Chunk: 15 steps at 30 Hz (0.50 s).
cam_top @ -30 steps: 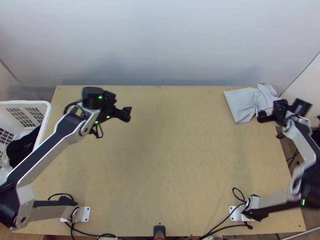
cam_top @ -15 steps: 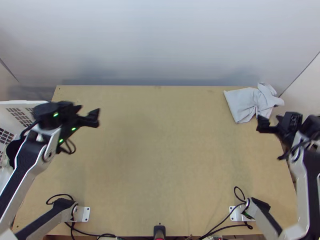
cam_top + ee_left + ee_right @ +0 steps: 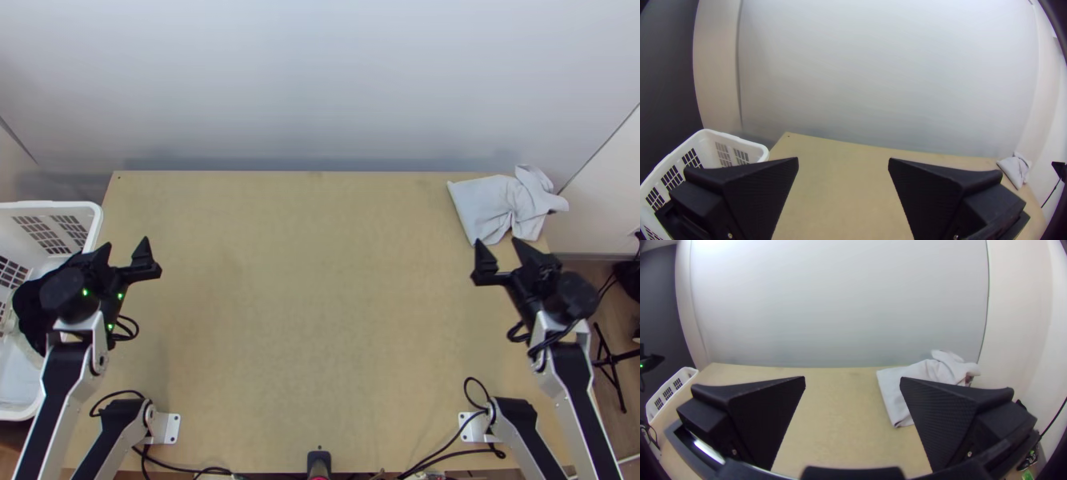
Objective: Fold the t-shirt
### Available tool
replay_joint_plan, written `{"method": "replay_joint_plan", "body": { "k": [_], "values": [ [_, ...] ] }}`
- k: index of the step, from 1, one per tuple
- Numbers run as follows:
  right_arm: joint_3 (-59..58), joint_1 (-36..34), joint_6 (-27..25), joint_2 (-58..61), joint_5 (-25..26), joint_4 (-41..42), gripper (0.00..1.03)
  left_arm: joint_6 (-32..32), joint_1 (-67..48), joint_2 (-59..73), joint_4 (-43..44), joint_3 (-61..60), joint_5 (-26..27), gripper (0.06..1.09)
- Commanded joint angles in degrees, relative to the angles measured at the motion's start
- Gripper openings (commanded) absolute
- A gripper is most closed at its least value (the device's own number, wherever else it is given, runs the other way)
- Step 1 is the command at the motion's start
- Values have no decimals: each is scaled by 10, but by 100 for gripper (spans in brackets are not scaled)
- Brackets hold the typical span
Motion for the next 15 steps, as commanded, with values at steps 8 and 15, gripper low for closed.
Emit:
{"method": "replay_joint_plan", "body": {
  "k": [8,15],
  "values": [
    [-157,166,-12,-137,148,144,99,71,-3,-179,167,-192,-9,104],
    [-237,179,-52,-285,148,144,99,85,-5,-329,138,-265,-5,104]
  ]
}}
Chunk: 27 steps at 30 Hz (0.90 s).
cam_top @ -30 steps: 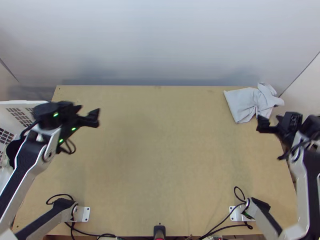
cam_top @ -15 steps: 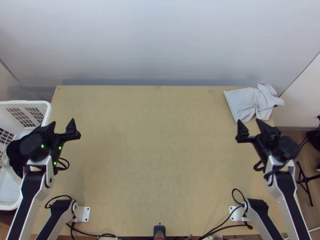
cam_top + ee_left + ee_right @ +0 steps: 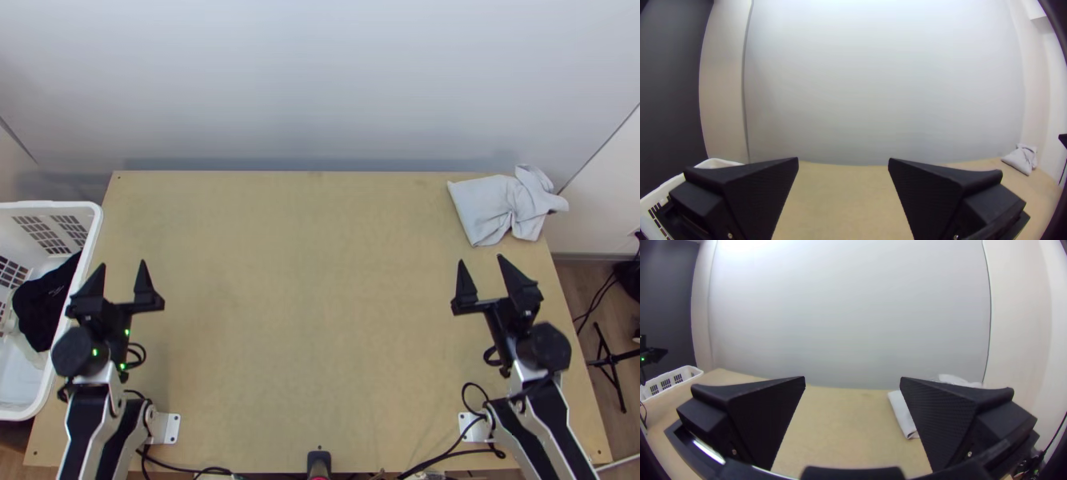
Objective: Fold the t-shirt
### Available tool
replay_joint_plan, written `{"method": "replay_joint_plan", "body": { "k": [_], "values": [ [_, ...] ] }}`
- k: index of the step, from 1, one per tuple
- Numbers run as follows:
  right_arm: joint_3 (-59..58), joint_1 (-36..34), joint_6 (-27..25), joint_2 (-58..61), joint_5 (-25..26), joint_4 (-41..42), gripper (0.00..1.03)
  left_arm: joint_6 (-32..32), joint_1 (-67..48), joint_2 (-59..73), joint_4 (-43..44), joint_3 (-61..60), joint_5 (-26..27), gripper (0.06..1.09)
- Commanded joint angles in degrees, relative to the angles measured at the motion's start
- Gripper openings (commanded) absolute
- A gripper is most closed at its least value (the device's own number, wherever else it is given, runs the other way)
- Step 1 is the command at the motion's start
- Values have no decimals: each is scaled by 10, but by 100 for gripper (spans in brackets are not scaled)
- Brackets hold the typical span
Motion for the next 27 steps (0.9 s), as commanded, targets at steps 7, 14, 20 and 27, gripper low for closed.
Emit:
{"method": "replay_joint_plan", "body": {
  "k": [7,14,20,27],
  "values": [
    [-111,28,-58,-273,11,-89,99,19,-11,-209,-69,-104,11,104],
    [-117,28,-56,-273,10,-177,99,9,-16,-208,-164,-115,44,104],
    [-115,-7,-81,-270,7,-196,99,-12,-19,-200,-226,-104,45,104],
    [-115,-7,-81,-270,7,-196,99,-8,-11,-208,-225,-104,45,104]
  ]
}}
